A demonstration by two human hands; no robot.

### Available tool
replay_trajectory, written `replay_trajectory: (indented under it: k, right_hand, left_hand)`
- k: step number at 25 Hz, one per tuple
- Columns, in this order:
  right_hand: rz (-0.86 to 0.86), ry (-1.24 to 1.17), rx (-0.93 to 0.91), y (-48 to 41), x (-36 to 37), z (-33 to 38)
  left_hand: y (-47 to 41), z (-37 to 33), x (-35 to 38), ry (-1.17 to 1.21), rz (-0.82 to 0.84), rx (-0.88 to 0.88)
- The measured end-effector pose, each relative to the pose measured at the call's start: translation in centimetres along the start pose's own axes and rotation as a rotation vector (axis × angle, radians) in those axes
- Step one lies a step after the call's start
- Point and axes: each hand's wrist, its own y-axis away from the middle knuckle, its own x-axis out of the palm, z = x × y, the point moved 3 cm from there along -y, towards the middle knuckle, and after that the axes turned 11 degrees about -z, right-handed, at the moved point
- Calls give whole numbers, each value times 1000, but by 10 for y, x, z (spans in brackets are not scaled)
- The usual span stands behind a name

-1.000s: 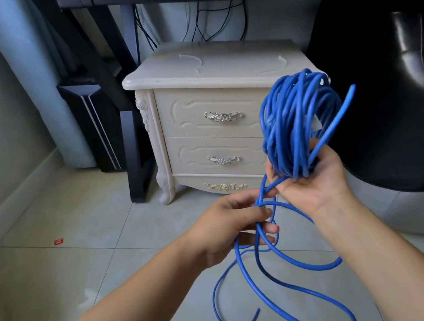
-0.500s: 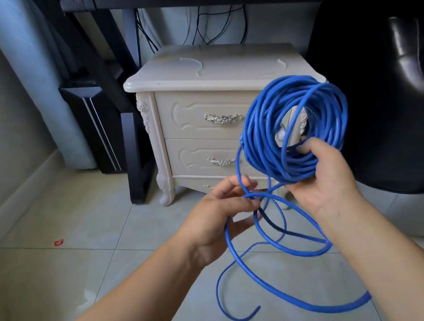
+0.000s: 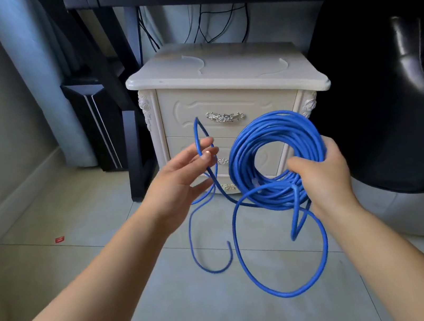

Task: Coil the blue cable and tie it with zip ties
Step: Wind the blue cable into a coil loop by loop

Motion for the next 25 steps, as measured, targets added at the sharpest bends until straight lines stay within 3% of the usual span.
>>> replay_trajectory:
  k: [4, 14, 20, 23, 25]
  right_hand:
    - [60, 78, -28, 7, 8, -2]
    - [23, -86, 93, -3, 9, -5]
    - [-96, -177, 92, -9, 4, -10]
    - [-142, -259, 212, -14, 0, -10]
    - [-135, -295, 269, -16, -2, -9]
  left_hand:
    - [0, 0, -1, -104, 4, 50]
    - [-20, 7, -25, -113, -303, -4]
    - [-22, 0, -21, -144, -252, 69]
    - [-24, 2, -29, -286, -335, 120]
    - [-27, 0, -39, -687, -480, 273]
